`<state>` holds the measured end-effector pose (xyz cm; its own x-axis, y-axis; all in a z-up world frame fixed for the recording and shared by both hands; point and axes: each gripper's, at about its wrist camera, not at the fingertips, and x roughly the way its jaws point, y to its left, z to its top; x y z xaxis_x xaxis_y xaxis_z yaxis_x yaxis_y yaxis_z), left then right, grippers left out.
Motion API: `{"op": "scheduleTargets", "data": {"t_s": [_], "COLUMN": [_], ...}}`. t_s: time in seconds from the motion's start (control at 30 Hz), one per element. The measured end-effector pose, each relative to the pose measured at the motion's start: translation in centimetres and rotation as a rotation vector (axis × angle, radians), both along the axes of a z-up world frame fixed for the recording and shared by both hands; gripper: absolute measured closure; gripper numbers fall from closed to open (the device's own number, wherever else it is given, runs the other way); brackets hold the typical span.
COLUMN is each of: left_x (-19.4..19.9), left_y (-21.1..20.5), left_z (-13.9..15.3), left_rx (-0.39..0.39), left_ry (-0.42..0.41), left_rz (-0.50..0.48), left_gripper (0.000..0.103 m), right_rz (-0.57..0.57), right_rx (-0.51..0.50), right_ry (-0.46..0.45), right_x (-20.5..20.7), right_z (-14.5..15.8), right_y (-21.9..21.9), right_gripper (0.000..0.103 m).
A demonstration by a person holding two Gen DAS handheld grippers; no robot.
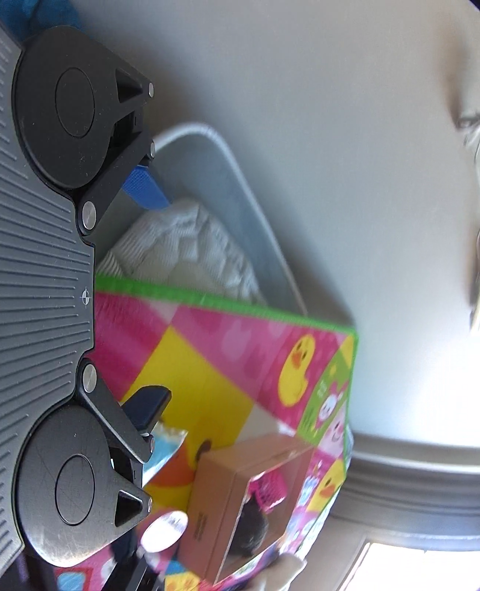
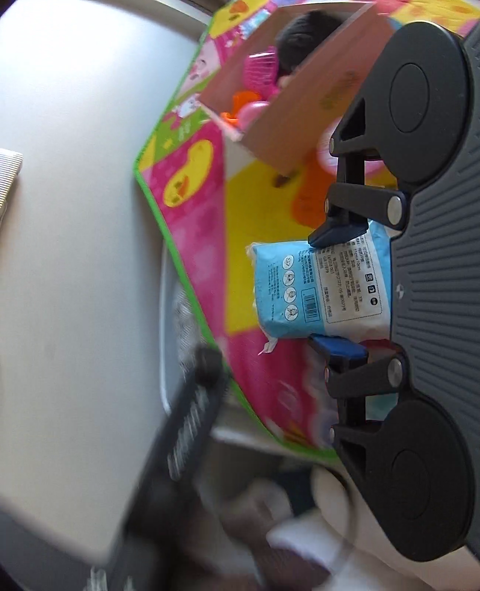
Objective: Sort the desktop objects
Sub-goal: 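Set the pink-lidded cup upright on the mat with the right tool, then grasp the blue-and-white packet with the right tool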
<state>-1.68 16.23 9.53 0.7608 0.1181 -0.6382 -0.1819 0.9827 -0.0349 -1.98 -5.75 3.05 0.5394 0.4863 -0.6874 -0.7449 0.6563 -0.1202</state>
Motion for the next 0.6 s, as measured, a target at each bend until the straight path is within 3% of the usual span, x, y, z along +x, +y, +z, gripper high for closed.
{"op": "scheduleTargets", "data": {"t_s": [0.07, 0.1, 0.2, 0.33, 0.43, 0.5, 0.57, 0.6], "left_x": [0.0, 0.0, -0.2, -0.7, -1.1, -1.2, -1.2, -1.2], "left_y": [-0.7, -1.0, -1.9, -2.9, -3.5, -3.9, -4.2, -4.4], "left_z": [-0.5, -0.7, -1.1, -1.0, -1.0, -1.1, -1.3, -1.4], "left_rx": [-0.008, -0.010, -0.022, -0.031, -0.030, -0.029, -0.025, -0.022], "left_ry": [0.011, 0.017, 0.026, 0.019, 0.017, 0.019, 0.026, 0.030], "left_rz": [-0.028, -0.042, -0.092, -0.165, -0.210, -0.235, -0.256, -0.266], "left_gripper": [0.000, 0.000, 0.000, 0.000, 0.000, 0.000, 0.000, 0.000], "right_rz": [-0.046, -0.082, -0.228, -0.354, -0.367, -0.381, -0.391, -0.392], "right_rx": [0.044, 0.073, 0.124, 0.162, 0.183, 0.194, 0.173, 0.178], "right_ry": [0.007, -0.012, -0.095, -0.017, 0.087, 0.129, 0.131, 0.114], "right_x": [-0.4, -0.4, 0.4, 3.7, 5.2, 6.1, 6.6, 6.8], "right_z": [1.2, 1.9, 3.1, 2.5, 0.9, -0.4, -1.2, -1.2], "right_y": [-2.1, -3.1, -5.4, -7.0, -7.3, -6.9, -6.1, -5.6], "right_gripper": [0.051, 0.045, 0.039, 0.038, 0.034, 0.036, 0.048, 0.048]}}
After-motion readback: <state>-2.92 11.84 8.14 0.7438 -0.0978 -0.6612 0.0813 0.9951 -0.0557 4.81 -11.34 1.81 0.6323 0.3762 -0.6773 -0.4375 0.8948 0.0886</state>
